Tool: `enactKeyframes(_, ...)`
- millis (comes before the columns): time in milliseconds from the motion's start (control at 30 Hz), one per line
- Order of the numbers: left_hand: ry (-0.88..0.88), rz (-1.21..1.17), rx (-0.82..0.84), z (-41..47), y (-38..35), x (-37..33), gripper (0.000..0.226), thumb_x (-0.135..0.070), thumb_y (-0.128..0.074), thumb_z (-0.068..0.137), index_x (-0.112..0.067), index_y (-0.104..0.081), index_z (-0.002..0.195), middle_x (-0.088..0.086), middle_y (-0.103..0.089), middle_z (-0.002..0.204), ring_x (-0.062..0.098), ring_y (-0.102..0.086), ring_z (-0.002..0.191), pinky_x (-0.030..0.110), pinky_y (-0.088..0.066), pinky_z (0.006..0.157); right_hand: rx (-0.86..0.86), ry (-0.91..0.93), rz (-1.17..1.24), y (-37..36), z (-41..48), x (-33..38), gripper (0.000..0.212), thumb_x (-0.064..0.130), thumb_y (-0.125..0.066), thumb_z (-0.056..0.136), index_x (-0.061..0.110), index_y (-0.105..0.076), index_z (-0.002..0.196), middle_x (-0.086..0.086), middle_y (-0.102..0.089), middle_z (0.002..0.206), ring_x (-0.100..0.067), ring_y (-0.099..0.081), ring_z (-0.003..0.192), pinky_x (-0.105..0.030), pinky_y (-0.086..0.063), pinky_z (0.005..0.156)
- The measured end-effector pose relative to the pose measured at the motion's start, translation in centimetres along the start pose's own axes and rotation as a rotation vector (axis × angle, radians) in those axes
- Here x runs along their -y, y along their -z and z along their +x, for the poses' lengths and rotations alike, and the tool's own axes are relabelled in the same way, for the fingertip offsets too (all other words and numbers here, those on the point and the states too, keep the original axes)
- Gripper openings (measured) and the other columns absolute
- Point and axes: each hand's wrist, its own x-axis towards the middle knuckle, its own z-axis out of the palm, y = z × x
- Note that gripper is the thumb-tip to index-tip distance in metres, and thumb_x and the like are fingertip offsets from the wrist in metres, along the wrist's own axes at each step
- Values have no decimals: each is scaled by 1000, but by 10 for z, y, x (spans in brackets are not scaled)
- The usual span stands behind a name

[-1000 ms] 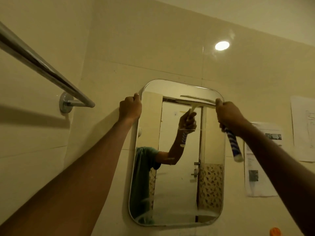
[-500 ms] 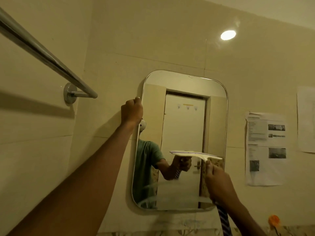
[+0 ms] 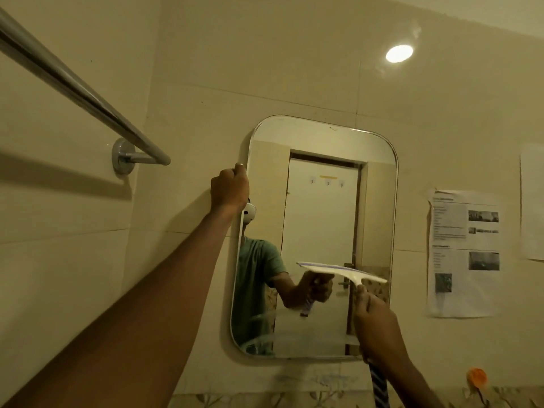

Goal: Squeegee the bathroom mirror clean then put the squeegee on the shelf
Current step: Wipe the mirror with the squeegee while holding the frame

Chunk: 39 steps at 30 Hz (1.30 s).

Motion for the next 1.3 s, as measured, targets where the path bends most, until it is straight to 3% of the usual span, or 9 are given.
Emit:
enactKeyframes(133,-2,-24,23,-4,1,1,55,-38,-25,102,-9,-50,63,13,-58,77,31,-57,81,40,-45,82,-14,109,87,17,25,56,50,35,-29,103,10,-55,68,-5,-51,55,-15,-46,45,-27,-43,44)
enactKeyframes(233,26,-61,45,-7,5,-5,55,-39,-21,103,-12,-48,64,8,-56,70,20,-56,67,35,-45,76,-47,263,100,28,78,136,48,36,-28,104,14,-51,68,-2,-50,57,-14,-47,46,-29,-46,48)
enactKeyframes(367,125,-194,116,1,4,3,78,-66,-18,83,-5,-62,105,19,-66,110,37,-62,105,50,-49,97,-21,342,91,21,99,199,48,36,-26,104,15,-48,67,-1,-51,58,-12,-50,47,-27,-49,53)
enactKeyframes(433,107,-192,138,5,5,9,87,-66,-11,74,-4,-60,112,20,-66,112,38,-62,105,54,-49,96,22,311,57,5,83,187,47,37,-25,104,16,-49,69,0,-51,57,-11,-49,46,-24,-47,49)
enactKeyframes(633,177,-165,121,-4,10,-6,49,-50,-20,89,-13,-53,92,22,-61,124,40,-58,114,53,-48,99,127,257,23,-31,2,113,39,39,-28,102,26,-49,71,4,-57,63,-5,-53,52,-13,-39,47)
enactKeyframes(733,161,-125,118,-10,11,-13,52,-34,-16,101,-1,-55,108,24,-60,120,39,-57,110,47,-46,98,168,247,-75,-26,-12,102,39,39,-28,101,29,-46,69,5,-56,63,-6,-54,54,-18,-42,50)
enactKeyframes(967,115,4,109,-5,2,2,41,-30,-20,102,-7,-52,92,20,-62,113,26,-51,85,31,-35,74,29,294,-14,8,49,128,44,39,-26,103,21,-49,70,1,-53,58,-10,-52,46,-23,-44,48)
enactKeyframes(1167,141,56,84,-17,3,17,47,-36,-23,101,-6,-58,95,23,-61,119,37,-56,106,35,-44,86,39,217,-113,-24,-12,55,43,38,-26,102,25,-48,67,8,-52,58,-2,-50,50,-15,-31,46)
enactKeyframes(1300,139,66,94,-28,6,31,39,-32,-26,102,-6,-54,104,21,-61,120,32,-57,99,39,-50,87,123,105,-175,-32,-37,26,43,37,-25,103,23,-53,74,10,-51,58,-1,-49,53,-15,-28,45)
